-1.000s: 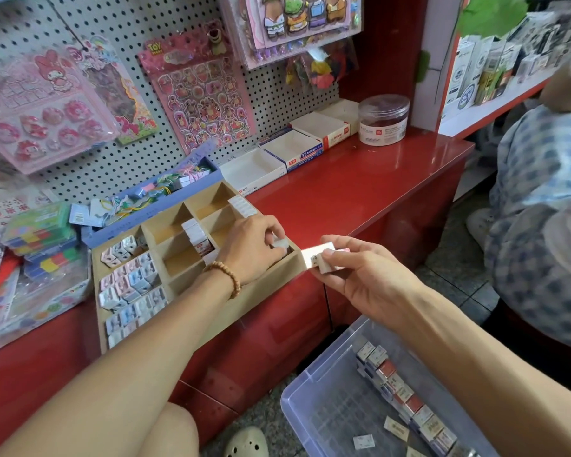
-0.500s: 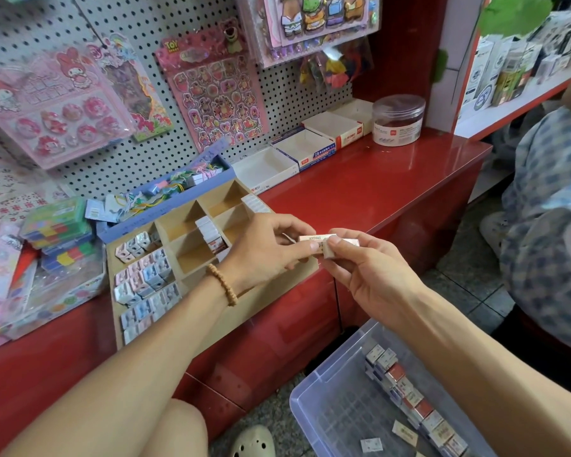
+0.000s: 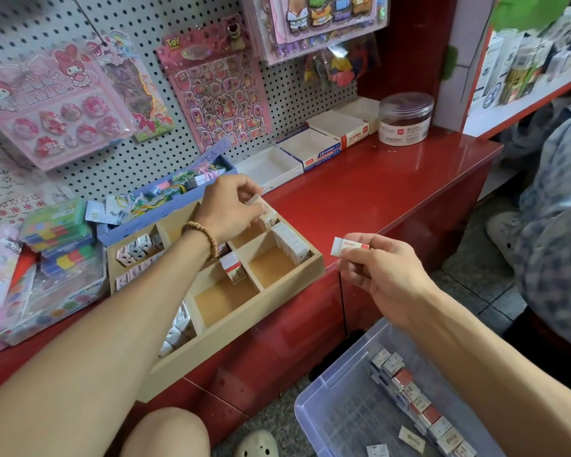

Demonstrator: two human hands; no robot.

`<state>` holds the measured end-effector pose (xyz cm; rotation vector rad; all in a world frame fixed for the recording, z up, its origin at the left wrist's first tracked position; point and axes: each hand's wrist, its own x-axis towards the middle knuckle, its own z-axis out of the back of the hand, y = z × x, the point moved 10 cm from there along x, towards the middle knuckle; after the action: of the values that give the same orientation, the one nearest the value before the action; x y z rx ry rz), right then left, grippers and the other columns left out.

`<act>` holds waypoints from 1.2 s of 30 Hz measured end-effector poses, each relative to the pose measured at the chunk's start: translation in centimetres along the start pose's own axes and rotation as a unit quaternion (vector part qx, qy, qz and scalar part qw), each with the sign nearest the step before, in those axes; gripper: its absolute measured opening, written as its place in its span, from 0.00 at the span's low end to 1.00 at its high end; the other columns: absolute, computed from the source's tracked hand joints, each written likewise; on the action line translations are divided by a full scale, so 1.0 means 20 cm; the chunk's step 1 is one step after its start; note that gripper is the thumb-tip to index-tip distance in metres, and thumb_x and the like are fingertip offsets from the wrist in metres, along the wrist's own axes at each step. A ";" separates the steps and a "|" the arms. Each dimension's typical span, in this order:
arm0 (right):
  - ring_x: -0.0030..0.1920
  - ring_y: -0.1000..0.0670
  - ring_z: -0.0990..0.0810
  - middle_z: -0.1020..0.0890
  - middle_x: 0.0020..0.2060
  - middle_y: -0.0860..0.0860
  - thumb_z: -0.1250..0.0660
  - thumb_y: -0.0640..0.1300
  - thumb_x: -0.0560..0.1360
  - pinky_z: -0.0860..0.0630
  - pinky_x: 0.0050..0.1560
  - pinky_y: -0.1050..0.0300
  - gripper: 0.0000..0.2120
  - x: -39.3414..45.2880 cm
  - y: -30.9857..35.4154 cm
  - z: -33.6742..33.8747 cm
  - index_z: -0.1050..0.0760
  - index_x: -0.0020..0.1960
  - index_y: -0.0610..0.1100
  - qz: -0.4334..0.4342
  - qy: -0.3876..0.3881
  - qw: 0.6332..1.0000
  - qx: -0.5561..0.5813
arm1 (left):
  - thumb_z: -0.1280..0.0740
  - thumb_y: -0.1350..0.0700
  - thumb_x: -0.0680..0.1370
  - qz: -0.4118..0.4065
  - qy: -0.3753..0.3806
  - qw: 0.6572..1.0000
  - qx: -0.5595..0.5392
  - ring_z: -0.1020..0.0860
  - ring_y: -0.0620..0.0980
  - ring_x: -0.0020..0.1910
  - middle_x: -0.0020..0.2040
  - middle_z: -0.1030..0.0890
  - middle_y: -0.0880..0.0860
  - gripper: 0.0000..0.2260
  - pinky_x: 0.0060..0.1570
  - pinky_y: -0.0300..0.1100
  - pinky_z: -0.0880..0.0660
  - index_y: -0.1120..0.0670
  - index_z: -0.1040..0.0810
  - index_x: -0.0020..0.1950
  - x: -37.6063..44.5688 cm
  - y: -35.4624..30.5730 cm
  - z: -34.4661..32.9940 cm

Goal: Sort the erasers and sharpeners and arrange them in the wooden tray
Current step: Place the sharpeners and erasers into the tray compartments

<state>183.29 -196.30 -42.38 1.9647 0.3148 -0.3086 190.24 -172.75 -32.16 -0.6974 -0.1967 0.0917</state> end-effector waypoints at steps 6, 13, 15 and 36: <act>0.35 0.50 0.23 0.19 0.39 0.44 0.31 0.30 0.76 0.23 0.35 0.60 0.06 0.00 0.00 0.00 0.20 0.52 0.36 0.004 0.012 0.999 -0.037 | 0.25 0.58 0.72 -0.033 0.012 0.993 0.111 0.19 0.49 0.44 0.44 0.18 0.50 0.08 0.48 0.43 0.21 0.53 0.17 0.49 0.04 0.00 -0.10; 0.39 0.49 0.19 0.16 0.40 0.43 0.31 0.30 0.76 0.21 0.37 0.62 0.05 0.01 0.00 0.01 0.19 0.51 0.35 0.016 0.000 1.000 -0.006 | 0.33 0.59 0.78 -0.025 0.002 0.997 0.068 0.16 0.48 0.41 0.44 0.16 0.52 0.06 0.46 0.44 0.18 0.55 0.16 0.46 0.05 0.01 -0.15; 0.39 0.49 0.17 0.15 0.42 0.42 0.32 0.30 0.76 0.21 0.37 0.63 0.06 0.02 0.00 0.02 0.19 0.52 0.36 0.012 0.000 1.000 -0.009 | 0.34 0.62 0.78 -0.007 0.014 0.998 0.056 0.16 0.48 0.41 0.45 0.16 0.52 0.07 0.45 0.43 0.17 0.55 0.17 0.46 0.06 0.05 -0.15; 0.36 0.51 0.20 0.17 0.42 0.41 0.25 0.33 0.70 0.23 0.37 0.60 0.07 -0.18 -0.03 -0.33 0.21 0.46 0.40 0.049 0.084 0.995 0.005 | 0.29 0.66 0.75 -0.070 0.134 0.962 -0.229 0.20 0.46 0.36 0.37 0.17 0.53 0.02 0.31 0.37 0.22 0.61 0.18 0.44 -0.43 -0.19 0.03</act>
<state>180.09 -190.30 -39.03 2.0131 0.3253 -0.0819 181.75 -176.59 -30.49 -1.1447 -0.0030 -0.1902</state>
